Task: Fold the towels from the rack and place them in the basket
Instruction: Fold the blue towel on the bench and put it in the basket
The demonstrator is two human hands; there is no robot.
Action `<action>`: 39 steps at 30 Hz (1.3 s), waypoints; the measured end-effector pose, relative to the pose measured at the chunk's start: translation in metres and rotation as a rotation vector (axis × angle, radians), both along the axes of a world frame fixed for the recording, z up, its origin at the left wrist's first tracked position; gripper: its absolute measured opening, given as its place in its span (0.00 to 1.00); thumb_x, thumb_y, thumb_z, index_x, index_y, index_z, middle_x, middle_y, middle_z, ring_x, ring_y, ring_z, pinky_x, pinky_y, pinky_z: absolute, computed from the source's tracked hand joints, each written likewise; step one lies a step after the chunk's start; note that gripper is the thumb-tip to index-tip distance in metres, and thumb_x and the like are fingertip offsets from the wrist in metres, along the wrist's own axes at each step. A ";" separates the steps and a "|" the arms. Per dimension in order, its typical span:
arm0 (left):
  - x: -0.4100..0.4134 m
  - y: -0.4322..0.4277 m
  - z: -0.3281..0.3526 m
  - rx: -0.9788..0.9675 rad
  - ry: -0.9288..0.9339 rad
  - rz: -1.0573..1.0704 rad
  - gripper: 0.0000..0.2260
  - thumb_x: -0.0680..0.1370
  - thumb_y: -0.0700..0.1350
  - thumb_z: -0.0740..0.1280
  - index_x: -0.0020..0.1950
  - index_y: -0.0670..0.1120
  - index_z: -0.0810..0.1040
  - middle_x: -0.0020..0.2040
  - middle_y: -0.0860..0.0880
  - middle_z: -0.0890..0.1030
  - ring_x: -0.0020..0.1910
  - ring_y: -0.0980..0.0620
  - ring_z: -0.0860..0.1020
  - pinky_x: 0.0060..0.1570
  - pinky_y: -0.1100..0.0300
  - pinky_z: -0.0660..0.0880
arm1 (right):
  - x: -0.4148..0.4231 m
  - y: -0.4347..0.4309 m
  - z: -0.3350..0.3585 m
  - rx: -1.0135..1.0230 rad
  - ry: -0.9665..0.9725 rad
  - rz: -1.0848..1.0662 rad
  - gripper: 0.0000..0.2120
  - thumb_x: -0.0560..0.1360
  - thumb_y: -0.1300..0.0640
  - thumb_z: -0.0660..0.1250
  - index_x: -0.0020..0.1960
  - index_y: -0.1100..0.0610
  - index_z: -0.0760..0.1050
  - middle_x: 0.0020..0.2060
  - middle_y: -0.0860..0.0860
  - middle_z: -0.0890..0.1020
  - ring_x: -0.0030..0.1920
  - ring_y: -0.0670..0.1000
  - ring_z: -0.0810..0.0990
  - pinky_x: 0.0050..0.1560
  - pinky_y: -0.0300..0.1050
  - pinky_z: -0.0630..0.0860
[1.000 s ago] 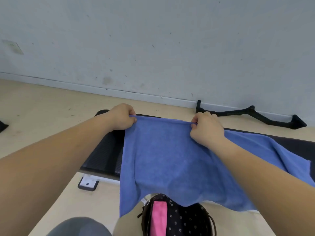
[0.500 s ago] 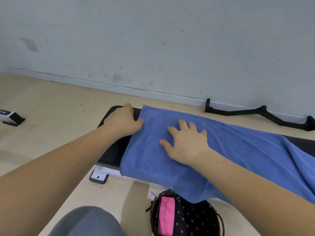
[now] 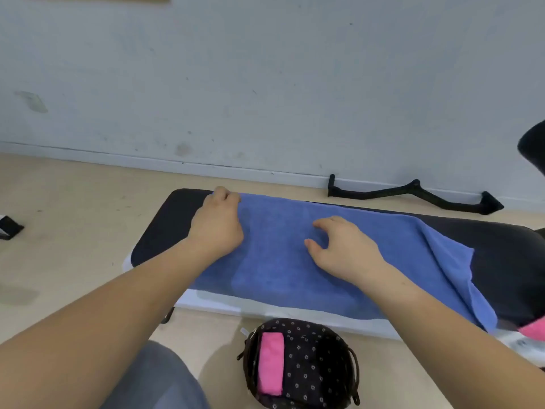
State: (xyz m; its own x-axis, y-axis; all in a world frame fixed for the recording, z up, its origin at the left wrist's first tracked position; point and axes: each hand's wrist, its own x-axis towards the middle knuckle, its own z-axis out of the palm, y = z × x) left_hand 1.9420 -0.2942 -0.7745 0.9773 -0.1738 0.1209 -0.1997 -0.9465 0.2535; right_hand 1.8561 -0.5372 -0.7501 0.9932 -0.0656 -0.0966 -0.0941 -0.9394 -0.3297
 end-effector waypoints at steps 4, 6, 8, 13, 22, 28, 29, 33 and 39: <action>-0.024 -0.077 -0.012 -0.083 0.060 -0.307 0.17 0.80 0.44 0.63 0.70 0.46 0.73 0.69 0.49 0.72 0.65 0.45 0.73 0.58 0.47 0.76 | -0.013 -0.049 -0.005 -0.054 0.044 -0.049 0.21 0.80 0.42 0.64 0.68 0.51 0.76 0.66 0.48 0.78 0.68 0.53 0.75 0.64 0.54 0.75; -0.034 -0.108 -0.013 0.122 0.102 -0.307 0.17 0.79 0.45 0.61 0.68 0.47 0.73 0.68 0.48 0.72 0.65 0.44 0.72 0.59 0.49 0.74 | -0.021 -0.071 -0.013 0.114 0.040 -0.028 0.17 0.80 0.45 0.67 0.66 0.51 0.79 0.65 0.45 0.79 0.68 0.49 0.75 0.66 0.48 0.74; -0.037 -0.135 -0.003 0.317 0.059 -0.262 0.17 0.76 0.43 0.63 0.66 0.46 0.72 0.73 0.44 0.67 0.69 0.42 0.68 0.62 0.48 0.70 | -0.032 -0.095 -0.018 0.339 -0.054 -0.056 0.13 0.80 0.50 0.69 0.63 0.51 0.81 0.61 0.42 0.81 0.67 0.44 0.76 0.65 0.36 0.72; -0.045 -0.221 0.019 0.087 0.021 -0.531 0.18 0.76 0.37 0.62 0.66 0.44 0.75 0.81 0.45 0.59 0.76 0.43 0.63 0.65 0.48 0.73 | -0.047 -0.168 0.003 0.306 -0.397 -0.398 0.09 0.80 0.50 0.66 0.56 0.49 0.82 0.53 0.43 0.83 0.56 0.48 0.80 0.55 0.48 0.79; -0.030 -0.352 0.014 -0.078 0.195 -0.730 0.17 0.82 0.44 0.64 0.72 0.48 0.73 0.69 0.49 0.74 0.64 0.47 0.75 0.62 0.50 0.74 | -0.062 -0.230 -0.024 0.305 0.120 -0.614 0.21 0.74 0.41 0.70 0.40 0.60 0.74 0.31 0.51 0.78 0.35 0.53 0.79 0.37 0.52 0.78; -0.023 -0.376 0.010 -0.033 0.382 -0.792 0.21 0.78 0.38 0.68 0.71 0.48 0.75 0.54 0.49 0.79 0.51 0.49 0.78 0.50 0.56 0.76 | -0.068 -0.230 -0.028 0.546 -0.124 -0.637 0.07 0.75 0.55 0.72 0.46 0.56 0.75 0.38 0.48 0.79 0.38 0.50 0.78 0.37 0.43 0.73; -0.022 -0.378 0.012 -0.054 0.376 -0.788 0.13 0.77 0.39 0.67 0.61 0.48 0.79 0.47 0.51 0.79 0.44 0.50 0.76 0.43 0.57 0.74 | -0.071 -0.230 -0.026 0.569 -0.164 -0.639 0.07 0.76 0.55 0.71 0.46 0.56 0.75 0.38 0.48 0.79 0.39 0.49 0.78 0.36 0.43 0.73; -0.012 -0.384 0.024 -0.282 0.292 -0.656 0.08 0.77 0.41 0.67 0.38 0.48 0.75 0.34 0.54 0.74 0.33 0.55 0.70 0.35 0.60 0.67 | -0.080 -0.232 -0.020 0.762 -0.251 -0.745 0.09 0.76 0.57 0.71 0.50 0.60 0.75 0.41 0.52 0.80 0.40 0.50 0.78 0.39 0.45 0.76; 0.006 -0.415 0.036 -0.382 0.180 -0.504 0.17 0.75 0.40 0.66 0.28 0.49 0.66 0.34 0.52 0.66 0.30 0.51 0.69 0.30 0.61 0.62 | -0.096 -0.252 -0.024 0.602 0.066 -0.706 0.13 0.67 0.61 0.69 0.49 0.67 0.78 0.46 0.64 0.84 0.39 0.58 0.83 0.38 0.51 0.76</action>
State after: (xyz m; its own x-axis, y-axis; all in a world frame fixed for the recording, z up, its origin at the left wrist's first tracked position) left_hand 1.9483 -0.7090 -0.7382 0.7984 -0.5926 0.1071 -0.5181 -0.5854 0.6236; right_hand 1.7598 -0.7892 -0.7745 0.7332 -0.5732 -0.3658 -0.6149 -0.3292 -0.7166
